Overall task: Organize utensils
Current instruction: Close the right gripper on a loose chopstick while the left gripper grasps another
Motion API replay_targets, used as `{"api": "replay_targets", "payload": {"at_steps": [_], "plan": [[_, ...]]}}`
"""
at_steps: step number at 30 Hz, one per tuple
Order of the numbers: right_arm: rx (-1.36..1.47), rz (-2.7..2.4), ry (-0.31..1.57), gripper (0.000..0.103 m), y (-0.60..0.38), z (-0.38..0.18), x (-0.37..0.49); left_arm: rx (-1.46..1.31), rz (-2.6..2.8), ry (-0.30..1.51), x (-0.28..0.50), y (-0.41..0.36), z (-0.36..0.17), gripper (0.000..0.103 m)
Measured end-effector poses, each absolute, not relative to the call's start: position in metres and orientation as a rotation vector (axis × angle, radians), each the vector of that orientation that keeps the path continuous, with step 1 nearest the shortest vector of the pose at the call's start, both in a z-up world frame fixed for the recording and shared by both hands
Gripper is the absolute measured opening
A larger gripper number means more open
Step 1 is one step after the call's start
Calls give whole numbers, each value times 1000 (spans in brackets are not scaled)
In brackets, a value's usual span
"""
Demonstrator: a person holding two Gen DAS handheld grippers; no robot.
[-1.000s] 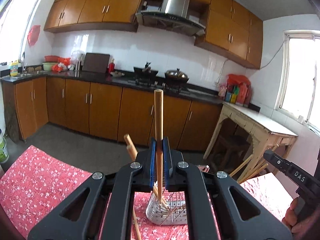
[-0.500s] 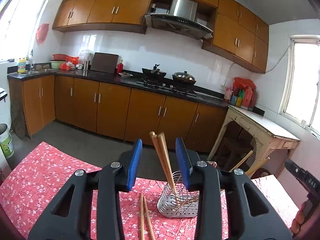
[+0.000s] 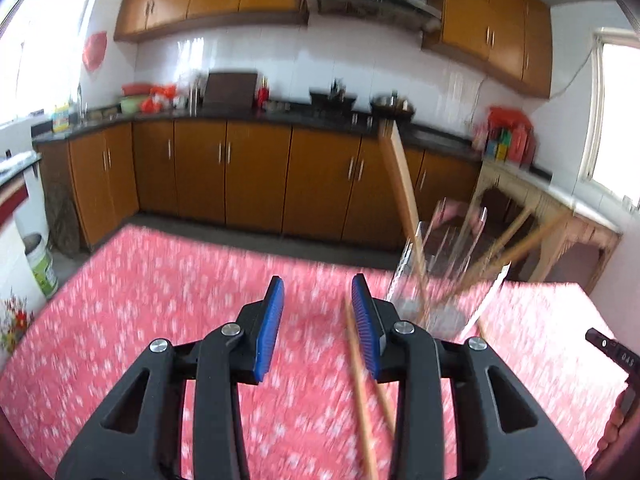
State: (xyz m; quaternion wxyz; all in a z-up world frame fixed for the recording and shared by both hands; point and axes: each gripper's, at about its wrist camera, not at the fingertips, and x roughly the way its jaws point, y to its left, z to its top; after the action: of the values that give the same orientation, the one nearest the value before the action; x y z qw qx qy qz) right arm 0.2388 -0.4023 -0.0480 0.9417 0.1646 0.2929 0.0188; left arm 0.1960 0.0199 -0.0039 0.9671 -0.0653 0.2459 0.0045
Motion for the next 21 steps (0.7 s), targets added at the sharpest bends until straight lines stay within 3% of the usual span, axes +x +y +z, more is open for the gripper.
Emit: {"api": "replay_targets", "payload": {"at_steps": [8, 21], "plan": [[301, 94, 777, 29, -372, -106, 247, -100, -33, 707, 203, 11, -76, 35], [144, 165, 878, 18, -317, -131, 264, -79, -91, 784, 206, -2, -102, 35]]}}
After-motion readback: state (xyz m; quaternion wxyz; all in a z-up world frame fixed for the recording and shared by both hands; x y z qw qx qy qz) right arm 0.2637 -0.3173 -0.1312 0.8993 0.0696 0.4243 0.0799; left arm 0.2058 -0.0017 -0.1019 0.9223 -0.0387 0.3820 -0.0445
